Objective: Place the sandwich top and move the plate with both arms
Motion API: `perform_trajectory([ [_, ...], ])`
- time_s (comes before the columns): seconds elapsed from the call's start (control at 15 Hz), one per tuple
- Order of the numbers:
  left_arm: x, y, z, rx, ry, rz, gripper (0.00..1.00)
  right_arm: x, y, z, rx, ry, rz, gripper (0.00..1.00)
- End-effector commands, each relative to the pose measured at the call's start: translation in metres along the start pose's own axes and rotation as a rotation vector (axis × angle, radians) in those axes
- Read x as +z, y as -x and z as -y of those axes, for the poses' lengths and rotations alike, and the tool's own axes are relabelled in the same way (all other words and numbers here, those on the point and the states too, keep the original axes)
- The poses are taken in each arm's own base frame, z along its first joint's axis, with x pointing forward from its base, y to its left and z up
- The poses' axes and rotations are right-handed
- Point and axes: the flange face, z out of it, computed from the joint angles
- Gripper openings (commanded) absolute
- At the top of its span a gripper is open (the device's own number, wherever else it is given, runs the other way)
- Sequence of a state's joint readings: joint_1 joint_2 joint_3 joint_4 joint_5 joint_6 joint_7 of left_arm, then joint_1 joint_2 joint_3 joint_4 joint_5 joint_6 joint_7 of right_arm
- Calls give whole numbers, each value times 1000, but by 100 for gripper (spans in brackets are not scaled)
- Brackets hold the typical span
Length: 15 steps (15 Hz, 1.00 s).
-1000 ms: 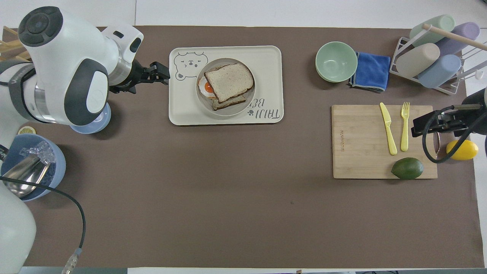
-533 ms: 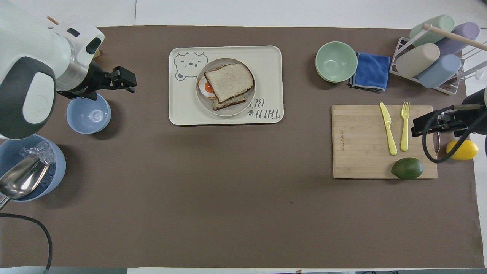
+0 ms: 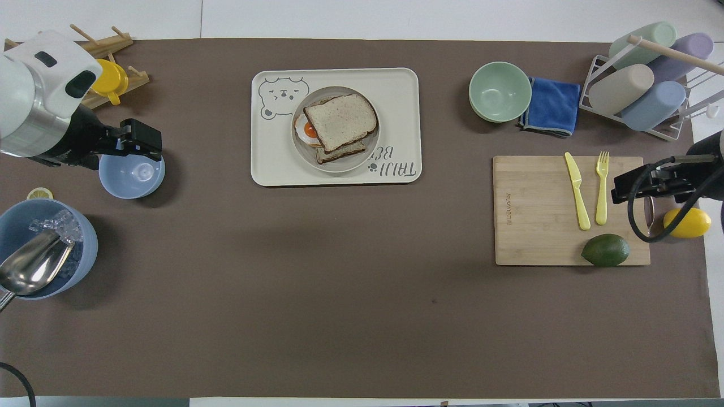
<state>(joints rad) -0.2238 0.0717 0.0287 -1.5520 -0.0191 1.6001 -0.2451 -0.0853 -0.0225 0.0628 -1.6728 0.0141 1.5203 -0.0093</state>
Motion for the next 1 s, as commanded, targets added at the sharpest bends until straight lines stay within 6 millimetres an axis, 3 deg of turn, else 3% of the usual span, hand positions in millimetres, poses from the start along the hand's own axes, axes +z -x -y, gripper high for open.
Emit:
perform_trajectory([
  [0.0,-13,28,29,30,-21,32,100,-3,4,-1,-12,-1,-9,100],
  [0.13,-14,48,45,21,-20,46,100,-3,4,-1,-12,-1,-9,100],
  [0.2,-13,53,42,35,-21,51,100,-3,4,-1,-12,0,-9,100],
  [0.33,-5,53,42,22,-19,53,100,-3,4,-1,-12,-1,-9,100],
  [0.93,-16,46,22,45,24,10,100,-3,4,-1,-12,-1,-9,100],
])
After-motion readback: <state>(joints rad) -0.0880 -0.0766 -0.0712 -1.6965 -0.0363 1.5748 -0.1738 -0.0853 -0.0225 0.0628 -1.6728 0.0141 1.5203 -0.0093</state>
